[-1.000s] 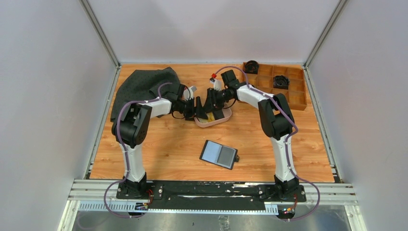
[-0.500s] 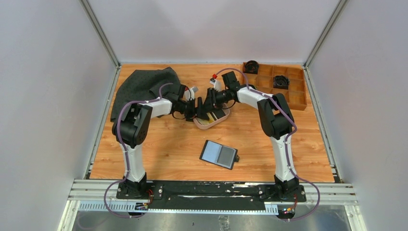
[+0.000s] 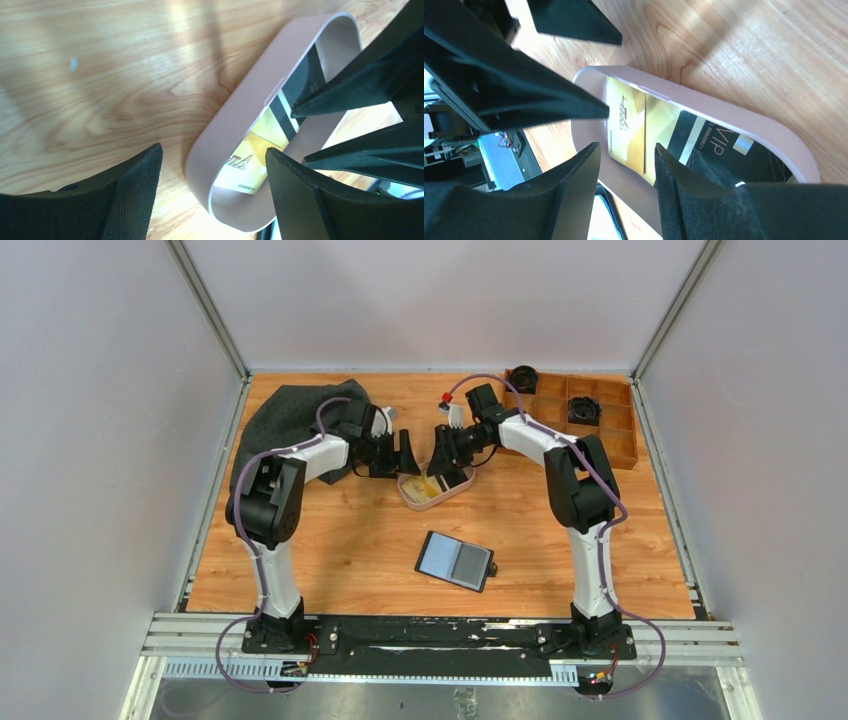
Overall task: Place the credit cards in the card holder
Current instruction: Pick up the storage box at the center of the board.
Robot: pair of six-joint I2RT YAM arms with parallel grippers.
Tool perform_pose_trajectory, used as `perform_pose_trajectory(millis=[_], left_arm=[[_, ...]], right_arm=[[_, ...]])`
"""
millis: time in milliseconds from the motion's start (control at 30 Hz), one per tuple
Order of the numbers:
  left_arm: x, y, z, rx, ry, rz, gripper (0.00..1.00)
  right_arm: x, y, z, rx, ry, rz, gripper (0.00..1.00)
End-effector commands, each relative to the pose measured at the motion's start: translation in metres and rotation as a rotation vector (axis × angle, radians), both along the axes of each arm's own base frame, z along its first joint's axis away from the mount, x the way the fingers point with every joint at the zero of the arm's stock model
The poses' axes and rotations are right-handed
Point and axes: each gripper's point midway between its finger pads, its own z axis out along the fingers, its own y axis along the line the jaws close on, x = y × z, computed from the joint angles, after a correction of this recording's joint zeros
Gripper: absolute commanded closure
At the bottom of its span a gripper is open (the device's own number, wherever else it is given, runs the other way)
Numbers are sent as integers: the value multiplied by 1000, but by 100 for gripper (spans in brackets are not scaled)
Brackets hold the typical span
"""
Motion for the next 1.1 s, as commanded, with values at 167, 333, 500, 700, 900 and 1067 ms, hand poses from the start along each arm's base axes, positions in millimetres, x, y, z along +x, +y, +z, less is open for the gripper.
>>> perform_pose_trajectory(millis=[167, 333, 500, 700, 900, 1067], left_arm=[[19, 43, 42, 207, -166, 75, 22], [6, 30, 78, 86, -223, 84, 36], [-20, -3, 88, 0, -221, 18, 52], [-35, -30, 64, 29, -163, -45, 56], [-43, -34, 44, 120, -135, -51, 48], [-39, -39, 30, 204, -129, -62, 41]], right_arm=[[-3, -18, 8, -93, -135, 72, 51], [-3, -22, -7, -128, -105, 63, 52], [0, -24, -9, -146, -106, 49, 52], [-3, -23, -13, -133, -70, 51, 53], [4, -34, 7, -116, -141, 76, 54], [5, -47, 46, -77, -306, 147, 56]])
